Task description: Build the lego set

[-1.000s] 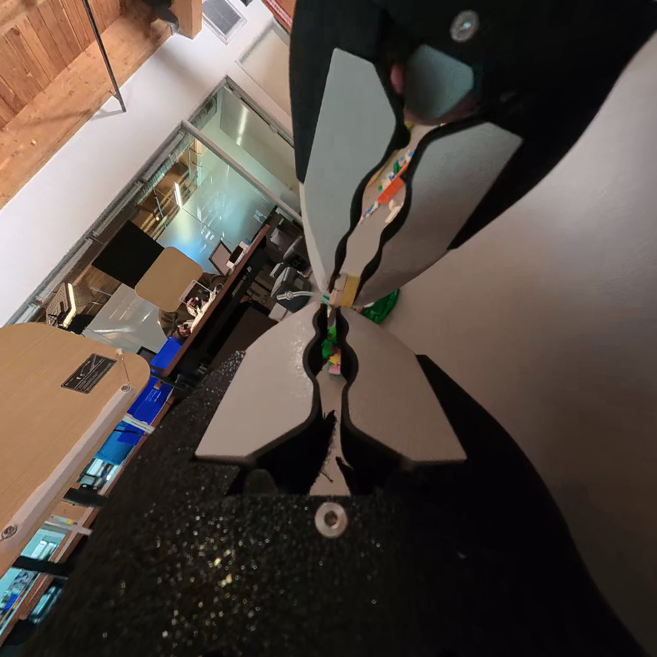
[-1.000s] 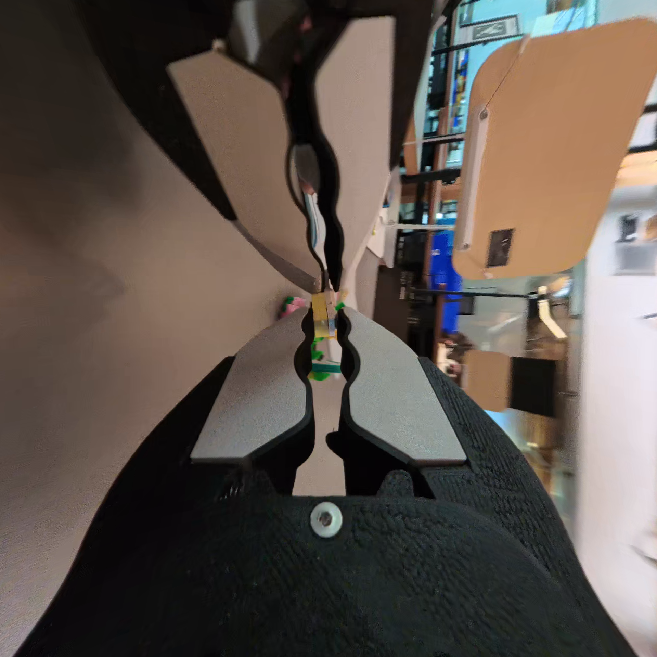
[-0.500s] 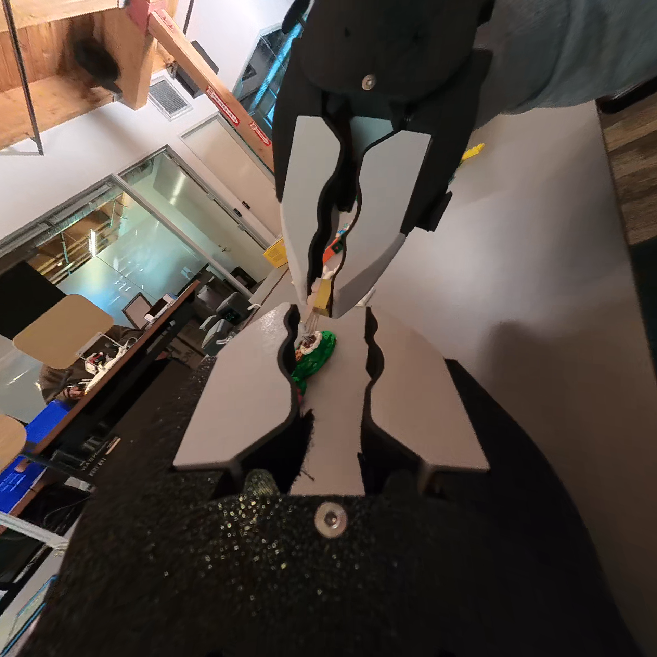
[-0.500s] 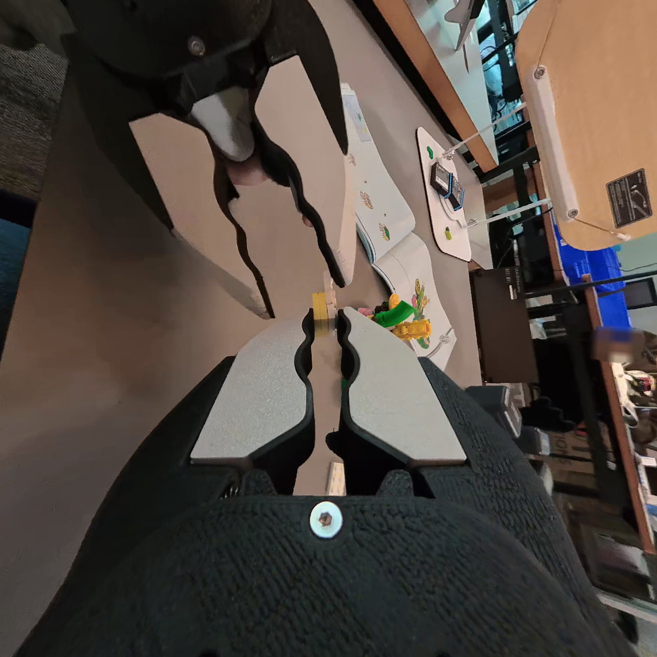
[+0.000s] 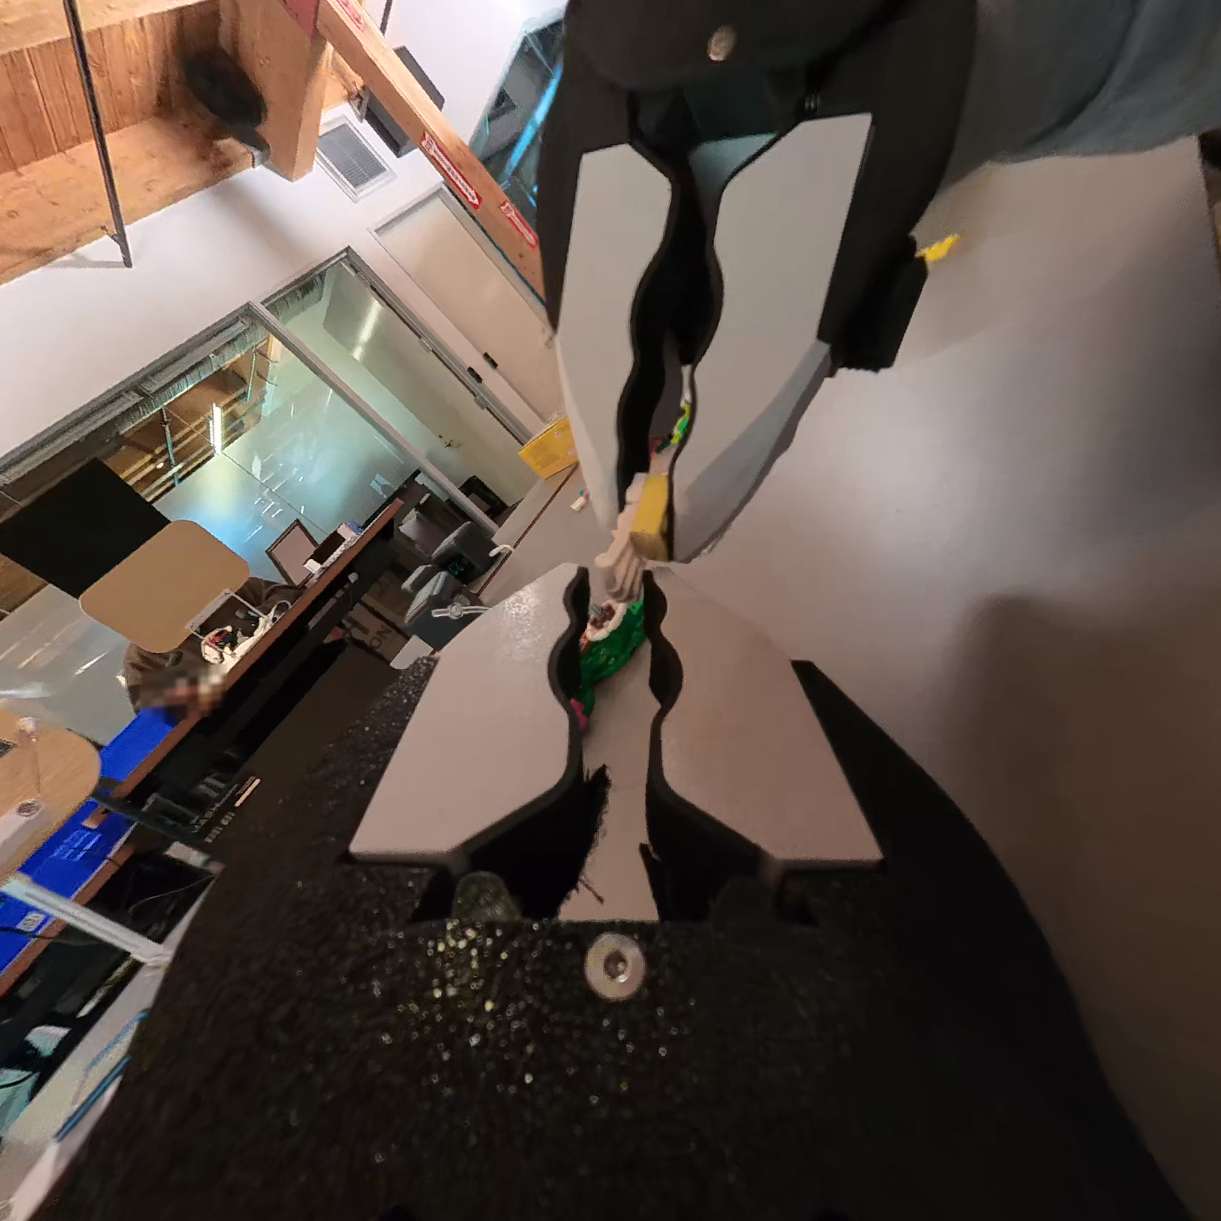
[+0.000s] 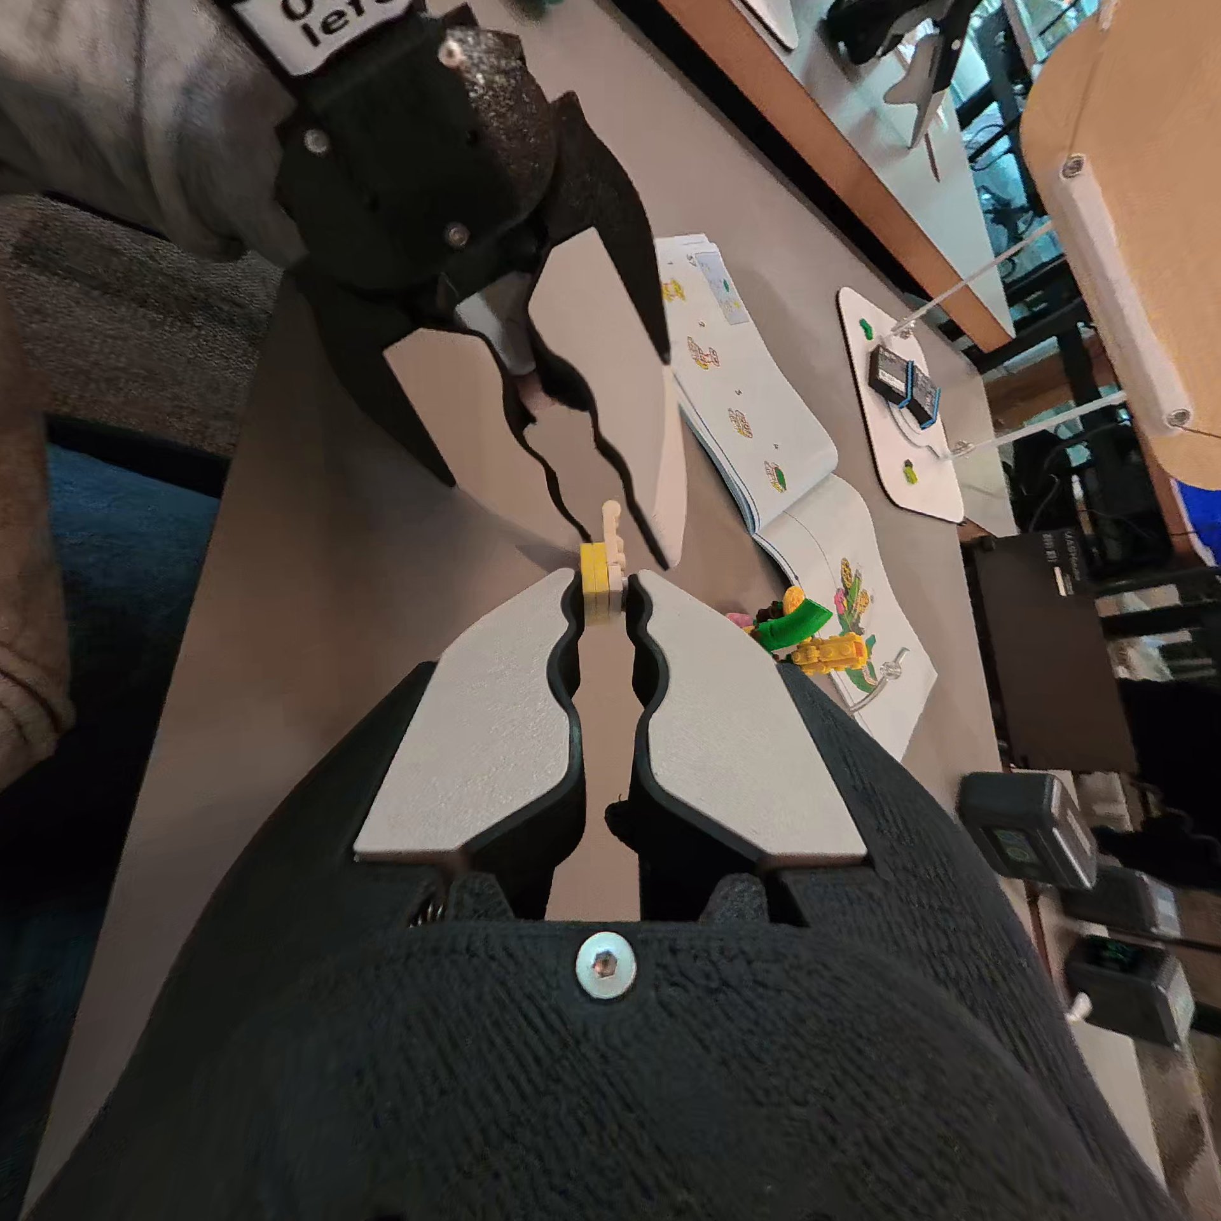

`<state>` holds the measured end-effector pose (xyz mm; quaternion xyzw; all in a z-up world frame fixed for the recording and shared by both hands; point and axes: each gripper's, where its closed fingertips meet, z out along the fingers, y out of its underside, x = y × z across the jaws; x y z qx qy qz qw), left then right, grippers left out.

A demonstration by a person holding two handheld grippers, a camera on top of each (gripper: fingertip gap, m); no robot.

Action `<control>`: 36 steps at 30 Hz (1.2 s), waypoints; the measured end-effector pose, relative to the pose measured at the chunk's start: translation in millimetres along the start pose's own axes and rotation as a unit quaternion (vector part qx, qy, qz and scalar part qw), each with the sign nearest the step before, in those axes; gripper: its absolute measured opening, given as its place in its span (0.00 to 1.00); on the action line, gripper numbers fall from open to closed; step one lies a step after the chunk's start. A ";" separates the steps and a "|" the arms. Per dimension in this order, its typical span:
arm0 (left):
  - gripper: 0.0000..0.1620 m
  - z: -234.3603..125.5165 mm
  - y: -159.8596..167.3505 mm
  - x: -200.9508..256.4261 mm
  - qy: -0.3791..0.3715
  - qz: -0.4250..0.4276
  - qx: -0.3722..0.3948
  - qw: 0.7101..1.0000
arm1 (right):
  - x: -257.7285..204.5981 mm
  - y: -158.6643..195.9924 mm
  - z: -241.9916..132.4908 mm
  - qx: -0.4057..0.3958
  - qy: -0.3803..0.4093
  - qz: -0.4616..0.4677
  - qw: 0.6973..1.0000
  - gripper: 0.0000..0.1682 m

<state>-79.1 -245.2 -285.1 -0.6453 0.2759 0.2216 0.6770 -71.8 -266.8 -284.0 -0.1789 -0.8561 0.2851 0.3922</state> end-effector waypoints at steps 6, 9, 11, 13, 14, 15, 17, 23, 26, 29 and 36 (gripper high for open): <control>0.10 -5.2 -10.2 1.9 0.027 -0.050 0.036 0.998 | -1.5 -3.2 -4.4 0.009 -0.016 0.002 1.000 0.07; 0.05 -5.6 -12.0 6.1 0.039 -0.047 0.040 0.997 | -1.9 -2.8 -5.4 0.008 -0.021 0.001 1.000 0.07; 0.05 -5.3 -12.1 7.5 0.042 -0.047 0.038 0.997 | -2.6 -1.5 -5.8 0.001 -0.026 -0.001 1.000 0.07; 0.05 -5.6 -13.1 7.6 0.045 -0.051 0.041 0.997 | -2.3 -1.8 -6.5 -0.001 -0.029 -0.004 1.000 0.07; 0.04 -5.6 -13.1 8.3 0.050 -0.054 0.040 0.996 | -2.6 -1.5 -6.6 -0.005 -0.031 -0.005 0.999 0.07; 0.04 -5.8 -12.5 9.6 0.057 -0.057 0.039 0.996 | -3.2 -0.3 -6.4 -0.012 -0.034 -0.007 0.999 0.07; 0.03 -6.5 -10.9 12.3 0.071 -0.056 0.032 0.995 | -3.5 3.3 -5.3 -0.033 -0.033 -0.010 0.999 0.08; 0.03 -8.1 -7.1 11.5 0.084 -0.075 0.017 0.993 | -3.3 23.7 -1.7 -0.119 -0.025 -0.046 0.992 0.15; 0.03 -7.7 -4.4 13.5 0.091 -0.077 0.005 0.993 | 1.4 29.0 0.2 -0.161 0.007 -0.109 0.981 0.18; 0.03 -6.4 -1.7 16.4 0.094 -0.067 -0.007 0.993 | 2.0 30.9 2.9 -0.196 0.026 -0.173 0.965 0.18; 0.03 -7.4 -3.2 17.4 0.098 -0.073 -0.004 0.992 | 6.0 29.9 7.9 -0.216 0.043 -0.220 0.950 0.08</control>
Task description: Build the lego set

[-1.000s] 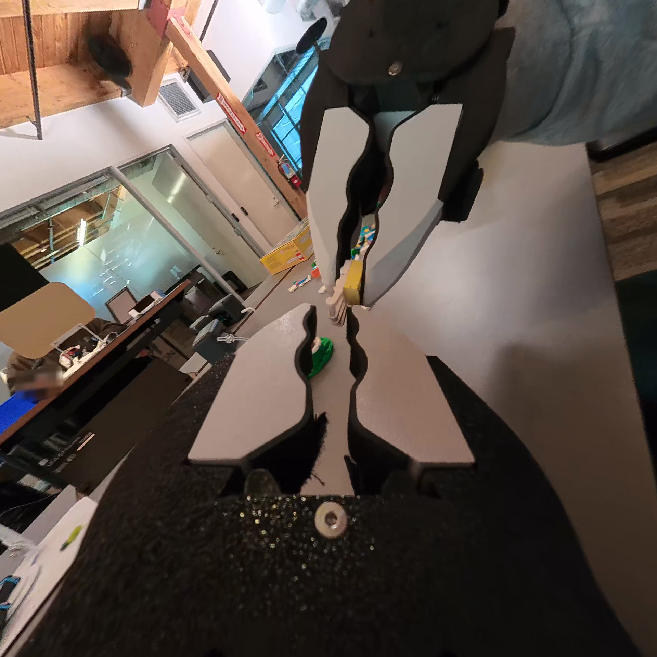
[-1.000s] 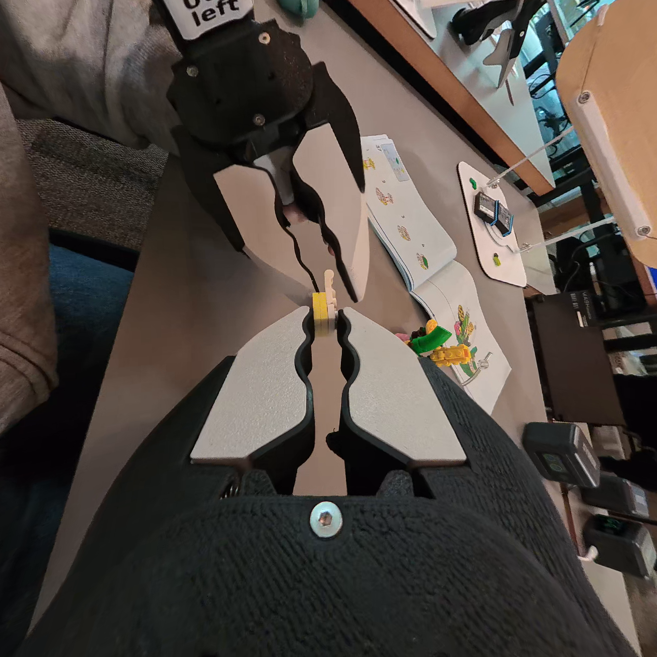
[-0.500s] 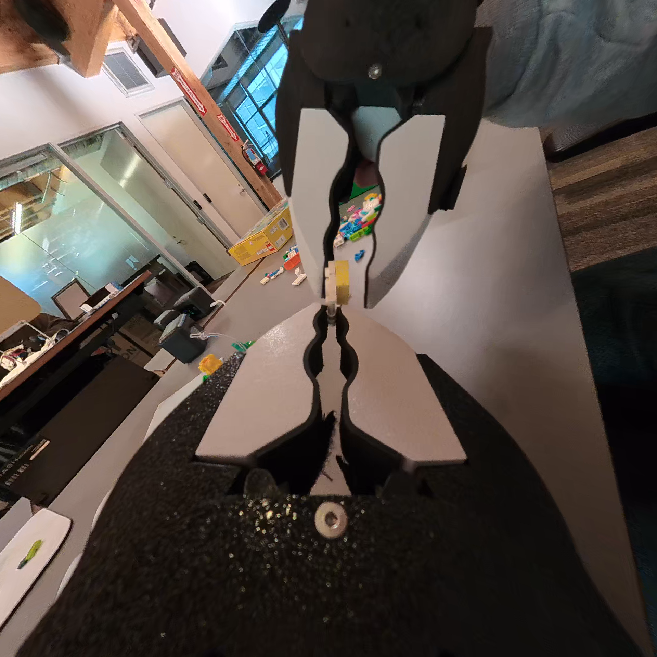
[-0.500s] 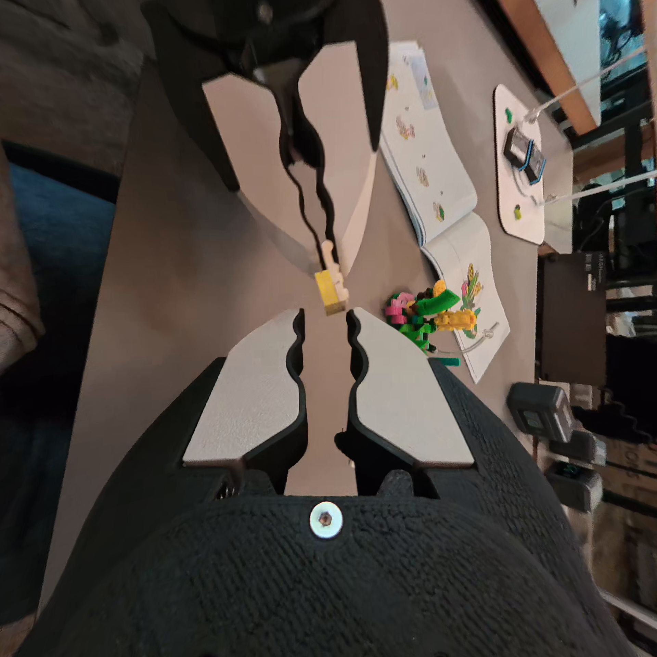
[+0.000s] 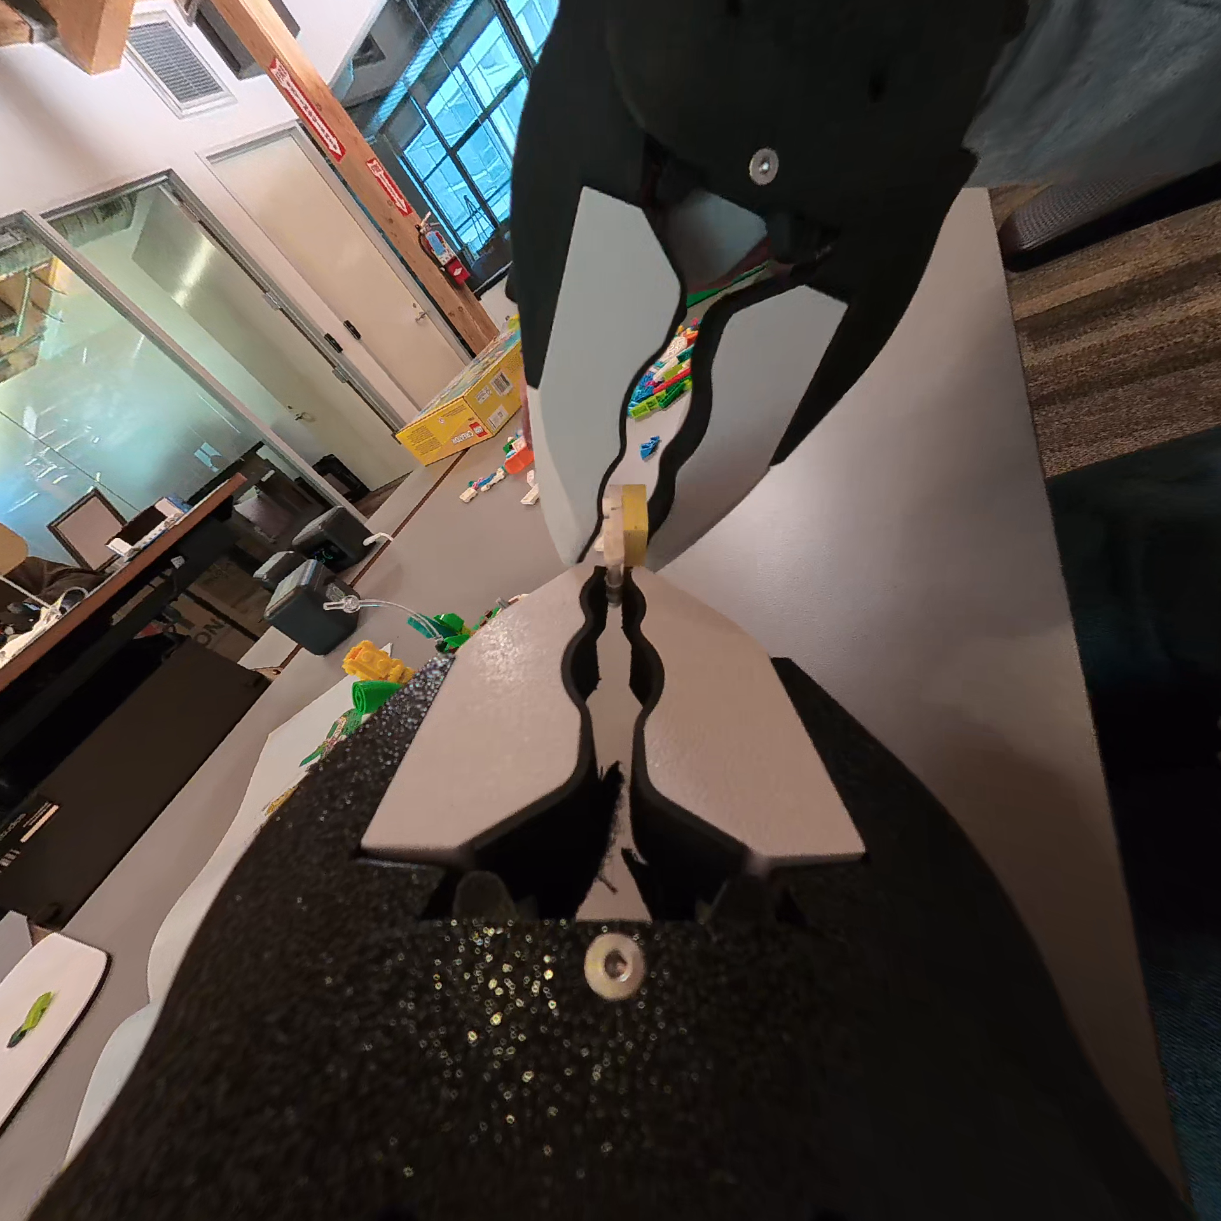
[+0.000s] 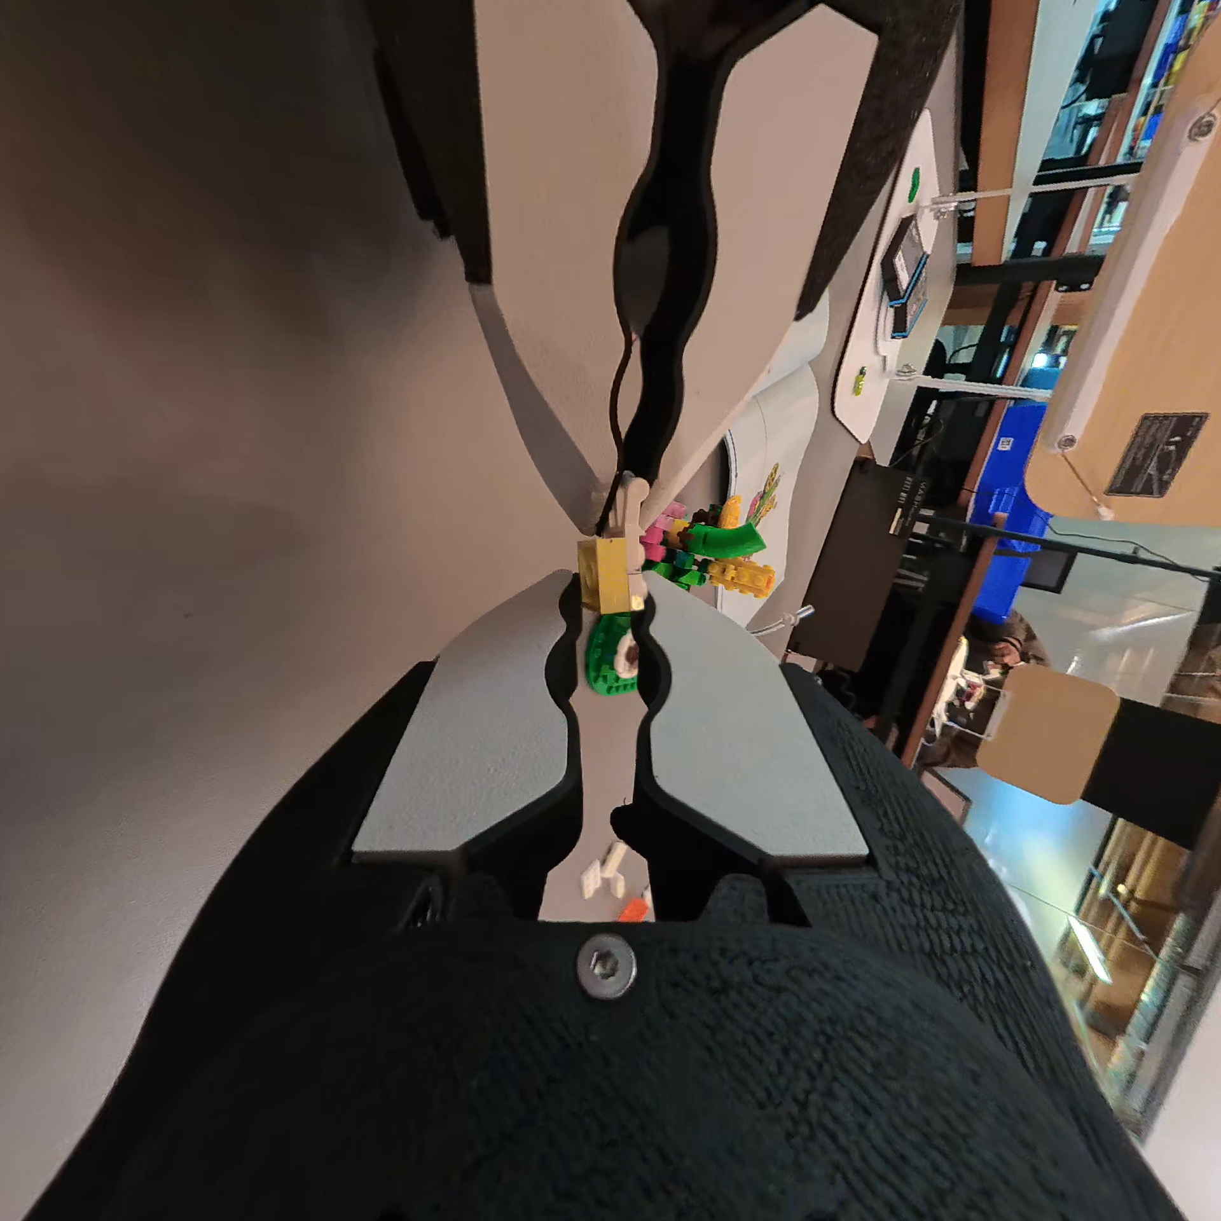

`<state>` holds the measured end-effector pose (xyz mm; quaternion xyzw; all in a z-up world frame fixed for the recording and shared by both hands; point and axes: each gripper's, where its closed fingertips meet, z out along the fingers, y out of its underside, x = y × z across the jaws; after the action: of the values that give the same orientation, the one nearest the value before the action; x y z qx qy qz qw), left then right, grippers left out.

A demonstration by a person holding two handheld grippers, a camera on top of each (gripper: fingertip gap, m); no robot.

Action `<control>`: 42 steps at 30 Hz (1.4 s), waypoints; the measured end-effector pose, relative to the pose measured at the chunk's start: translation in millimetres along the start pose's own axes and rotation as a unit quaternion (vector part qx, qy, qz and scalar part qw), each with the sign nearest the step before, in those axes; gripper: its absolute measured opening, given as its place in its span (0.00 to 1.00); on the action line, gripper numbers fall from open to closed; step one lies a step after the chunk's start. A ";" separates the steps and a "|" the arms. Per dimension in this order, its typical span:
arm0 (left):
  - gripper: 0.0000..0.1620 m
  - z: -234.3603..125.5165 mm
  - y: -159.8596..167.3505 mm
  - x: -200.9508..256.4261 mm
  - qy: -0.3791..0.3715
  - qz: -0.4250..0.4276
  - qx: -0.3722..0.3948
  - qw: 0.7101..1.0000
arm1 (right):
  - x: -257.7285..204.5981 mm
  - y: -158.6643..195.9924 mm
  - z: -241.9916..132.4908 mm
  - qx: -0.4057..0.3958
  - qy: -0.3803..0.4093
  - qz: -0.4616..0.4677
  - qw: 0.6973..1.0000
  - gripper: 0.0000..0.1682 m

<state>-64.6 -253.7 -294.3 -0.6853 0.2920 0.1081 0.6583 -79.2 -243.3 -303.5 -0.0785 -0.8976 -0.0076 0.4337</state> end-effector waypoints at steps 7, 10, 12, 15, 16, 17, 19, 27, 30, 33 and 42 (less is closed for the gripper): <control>0.03 0.2 4.0 -0.8 0.000 -0.004 -0.013 1.000 | 3.9 3.5 1.7 -0.039 0.026 -0.048 0.998 0.07; 0.03 0.9 6.0 -0.1 -0.001 0.002 -0.021 1.000 | 4.2 5.3 2.2 -0.057 0.033 -0.071 0.995 0.06; 0.03 0.8 6.8 0.0 -0.001 0.003 -0.024 1.000 | 4.7 5.9 2.4 -0.066 0.038 -0.083 0.994 0.06; 0.03 1.2 8.1 1.5 0.001 0.010 -0.028 1.000 | 3.5 6.5 2.5 -0.074 0.039 -0.096 0.992 0.06; 0.03 1.4 8.1 2.1 0.001 0.014 -0.028 1.000 | 1.9 6.3 2.4 -0.071 0.032 -0.088 0.993 0.07; 0.03 1.6 7.3 0.9 -0.005 0.016 -0.025 1.000 | 1.5 6.4 2.3 -0.067 0.028 -0.076 0.994 0.07; 0.03 1.2 5.2 -4.7 -0.027 0.020 -0.015 0.999 | 5.5 6.5 2.5 -0.061 0.041 -0.059 0.996 0.07; 0.14 -15.2 -11.6 -27.9 -0.034 -0.117 0.066 0.990 | 44.3 -2.9 -7.1 -0.007 0.228 -0.125 0.966 0.07; 0.25 -23.1 -16.8 -37.4 -0.024 -0.196 0.103 0.975 | 57.9 -7.7 -19.2 0.017 0.280 -0.128 0.951 0.06; 0.34 -24.5 -24.9 -33.7 0.026 -0.270 0.136 0.953 | 66.7 -15.1 -29.2 0.029 0.327 -0.159 0.931 0.07; 0.18 -26.6 -40.0 -25.9 0.064 -0.296 0.188 0.935 | 68.5 -26.9 -30.9 0.031 0.373 -0.229 0.899 0.07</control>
<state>-70.0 -274.2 -244.0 -0.6102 0.1325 -0.1918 0.7572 -101.0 -263.2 -229.4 0.1518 -0.6631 -0.1076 0.7250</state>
